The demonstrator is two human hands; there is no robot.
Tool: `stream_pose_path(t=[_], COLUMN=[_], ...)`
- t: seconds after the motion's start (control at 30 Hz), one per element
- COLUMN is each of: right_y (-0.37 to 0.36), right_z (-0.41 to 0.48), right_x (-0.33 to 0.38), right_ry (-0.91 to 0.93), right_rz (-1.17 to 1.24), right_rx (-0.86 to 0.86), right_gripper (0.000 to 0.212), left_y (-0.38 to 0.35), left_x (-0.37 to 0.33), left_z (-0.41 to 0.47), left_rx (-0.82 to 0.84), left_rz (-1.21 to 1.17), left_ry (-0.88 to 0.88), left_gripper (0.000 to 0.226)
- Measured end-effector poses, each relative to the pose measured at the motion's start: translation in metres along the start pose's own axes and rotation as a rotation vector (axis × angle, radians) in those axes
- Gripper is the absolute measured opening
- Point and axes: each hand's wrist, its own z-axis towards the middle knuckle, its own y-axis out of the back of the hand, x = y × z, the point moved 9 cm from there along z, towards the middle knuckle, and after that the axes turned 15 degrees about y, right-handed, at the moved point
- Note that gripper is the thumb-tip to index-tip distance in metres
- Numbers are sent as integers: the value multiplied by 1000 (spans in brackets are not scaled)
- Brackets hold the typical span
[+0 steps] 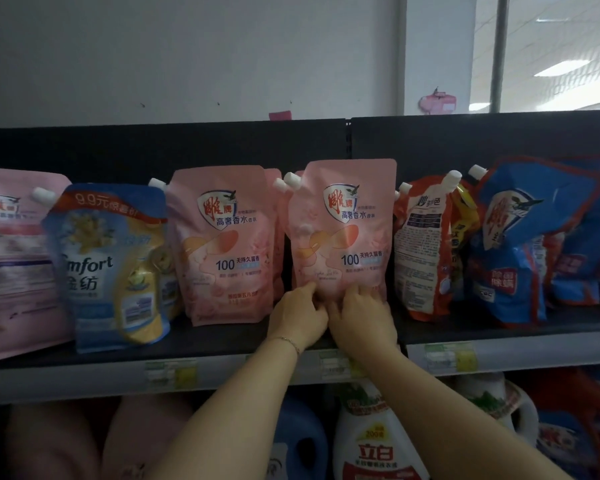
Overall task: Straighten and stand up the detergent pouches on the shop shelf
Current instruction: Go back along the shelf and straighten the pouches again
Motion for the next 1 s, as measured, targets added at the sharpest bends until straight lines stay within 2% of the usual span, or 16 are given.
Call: stream_pose_path(t=[0.1,0.2,0.37,0.5,0.63,0.83,0.9,1.0], right_y=[1,9,7,4,-1,-18,-28,-41], right_z=[5,11,22,31,32,25,29,40], right_x=[16,39,88,144,211,303,325,352], right_ry=[76,180,291,424,568,790,805,771], right_rz=[-131,-180,52,128,212,204,188,205], right_rx=[133,165,144,87,41,36,28,-2], right_gripper=[37,29,24,22,24,19,19,19], left_y=[6,26,80,133,178,250,280,319], left_x=[3,11,28,52,94,173,200,247], left_z=[-7,-16,-28,-43,-60,-61,-51,-41], left_rx=[54,6,-135,-344,-467,-569,-636,-792], left_rz=[81,163,311,469,512,385,327,316], left_ry=[-14,-66,-161,-172,-93,111,199,404], left_gripper=[23,20,14,20,15,10,16,37])
